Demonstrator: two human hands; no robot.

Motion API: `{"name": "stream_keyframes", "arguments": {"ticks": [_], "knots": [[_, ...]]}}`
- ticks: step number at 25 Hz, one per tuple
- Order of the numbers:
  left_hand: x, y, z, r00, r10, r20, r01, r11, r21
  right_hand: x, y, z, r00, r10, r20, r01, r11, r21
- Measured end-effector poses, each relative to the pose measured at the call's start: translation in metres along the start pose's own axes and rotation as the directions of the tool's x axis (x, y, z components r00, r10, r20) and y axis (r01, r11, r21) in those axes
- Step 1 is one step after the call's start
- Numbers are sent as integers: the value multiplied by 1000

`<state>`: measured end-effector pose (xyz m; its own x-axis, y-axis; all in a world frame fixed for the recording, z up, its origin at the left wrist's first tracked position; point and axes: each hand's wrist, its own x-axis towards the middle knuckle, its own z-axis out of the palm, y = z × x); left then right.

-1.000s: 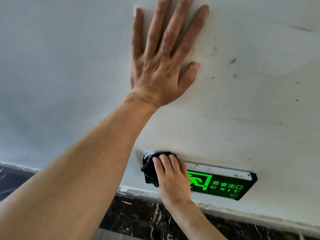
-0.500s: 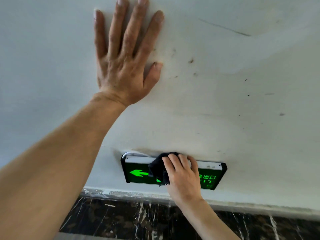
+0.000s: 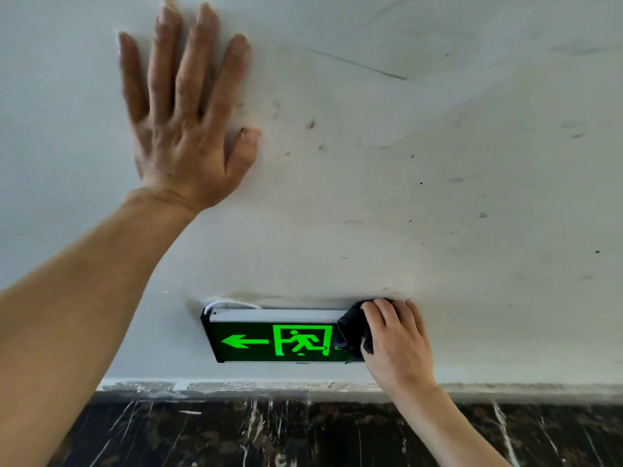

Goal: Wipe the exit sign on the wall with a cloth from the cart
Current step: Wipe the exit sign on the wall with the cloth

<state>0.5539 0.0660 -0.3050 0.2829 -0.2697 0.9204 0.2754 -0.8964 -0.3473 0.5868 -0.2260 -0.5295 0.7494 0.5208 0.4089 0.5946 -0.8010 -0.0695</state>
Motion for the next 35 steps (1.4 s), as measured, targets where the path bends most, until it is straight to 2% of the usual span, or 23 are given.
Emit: {"name": "stream_keyframes", "arguments": {"ticks": [6,11,15,18,22,24,27,35], "knots": [[-1,-1,3,1000,-4,-20,4,1000,13,-7,-8,-2,994,104,12,-105,993,52],[-1,-1,3,1000,-5,-24,5,1000,6,-86,-3,27,984,129,121,-143,983,114],[-1,0,2,1000,-17,-3,17,1000,-12,-113,5,30,956,237,174,-268,945,187],[-3,0,1,998,-51,21,51,998,-34,-107,19,16,931,327,162,-364,863,350],[-5,0,2,997,-68,29,69,997,-45,-79,44,-1,846,514,139,-490,650,581],[-6,0,3,996,-82,30,83,995,-49,-61,52,-7,813,568,127,-493,556,669],[-8,-1,5,996,-86,29,87,995,-46,-36,58,-13,796,600,85,-467,519,716],[-9,3,5,990,-113,79,114,993,-5,-25,43,13,864,487,132,-398,498,770]]}}
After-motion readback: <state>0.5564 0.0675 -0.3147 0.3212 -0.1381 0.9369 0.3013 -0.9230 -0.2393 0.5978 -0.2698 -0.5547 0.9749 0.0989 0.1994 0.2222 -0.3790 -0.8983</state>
